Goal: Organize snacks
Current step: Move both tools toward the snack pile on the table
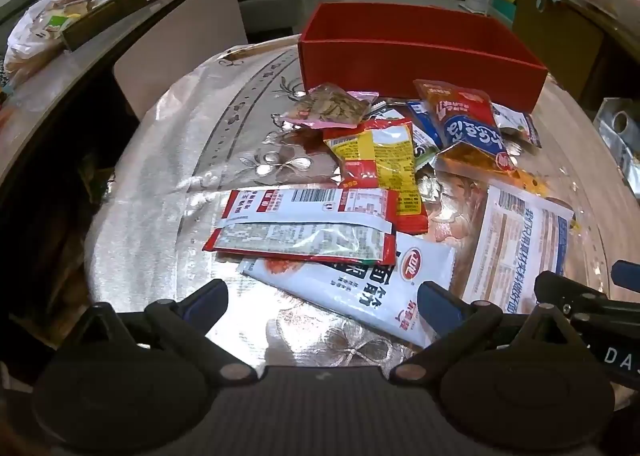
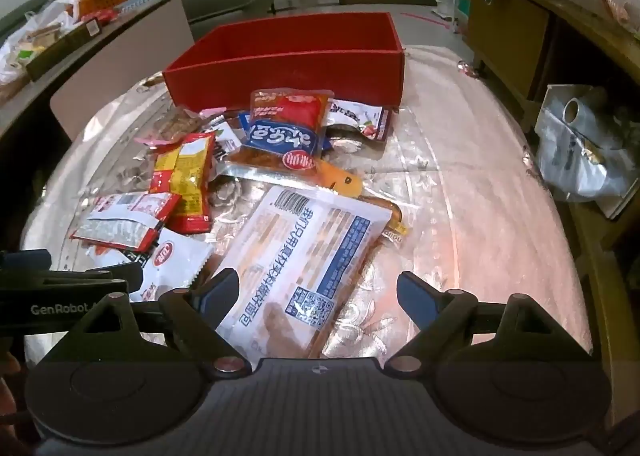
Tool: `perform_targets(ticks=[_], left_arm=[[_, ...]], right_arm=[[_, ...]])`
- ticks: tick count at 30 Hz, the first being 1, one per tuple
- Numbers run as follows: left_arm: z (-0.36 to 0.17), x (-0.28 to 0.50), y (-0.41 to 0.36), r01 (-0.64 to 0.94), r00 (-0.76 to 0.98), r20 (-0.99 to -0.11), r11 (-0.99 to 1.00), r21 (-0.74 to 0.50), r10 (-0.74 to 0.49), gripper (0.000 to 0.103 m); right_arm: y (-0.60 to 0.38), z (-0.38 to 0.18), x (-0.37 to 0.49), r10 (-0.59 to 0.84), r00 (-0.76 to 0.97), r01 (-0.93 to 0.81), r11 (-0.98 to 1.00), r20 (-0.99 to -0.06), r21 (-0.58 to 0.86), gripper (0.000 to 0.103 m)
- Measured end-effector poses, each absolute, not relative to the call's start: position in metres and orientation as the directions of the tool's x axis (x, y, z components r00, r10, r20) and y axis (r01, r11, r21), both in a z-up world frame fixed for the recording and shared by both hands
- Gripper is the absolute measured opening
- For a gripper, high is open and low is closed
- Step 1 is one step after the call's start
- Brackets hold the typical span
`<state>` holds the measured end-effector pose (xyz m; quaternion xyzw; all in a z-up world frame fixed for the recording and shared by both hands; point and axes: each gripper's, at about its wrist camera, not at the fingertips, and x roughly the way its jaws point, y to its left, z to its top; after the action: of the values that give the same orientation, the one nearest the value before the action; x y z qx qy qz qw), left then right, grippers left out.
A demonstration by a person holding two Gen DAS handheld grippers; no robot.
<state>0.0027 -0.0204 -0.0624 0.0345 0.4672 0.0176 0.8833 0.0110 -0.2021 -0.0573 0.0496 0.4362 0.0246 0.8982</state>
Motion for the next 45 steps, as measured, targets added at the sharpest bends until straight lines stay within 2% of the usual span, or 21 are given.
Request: perform_targets(ticks=[30, 41, 45], left_arm=[[-0.063, 0.003, -0.022, 0.001, 0.557, -0.828, 0.997, 0.082, 0.068, 0.097], [-0.063, 0.009, -0.001, -0.094, 0.531, -0.844, 0.995, 0.026, 0.072, 0.097], [-0.059, 0.010, 0.006, -0.120, 0.539, -0.839, 0.993, 0.006, 0.071, 0.097]], right_arm=[[-0.204, -0.066, 0.009, 0.104, 0.590, 0.023, 0.989, -0.801, 0.145, 0.094], [-0.202, -0.079, 0.024, 0.113, 0.523, 0.098, 0.977, -0.845, 0.191, 0.094], [-0.191, -0.084, 0.032, 0.146, 0.536, 0.107, 0.965, -0.832, 0.238, 0.095]])
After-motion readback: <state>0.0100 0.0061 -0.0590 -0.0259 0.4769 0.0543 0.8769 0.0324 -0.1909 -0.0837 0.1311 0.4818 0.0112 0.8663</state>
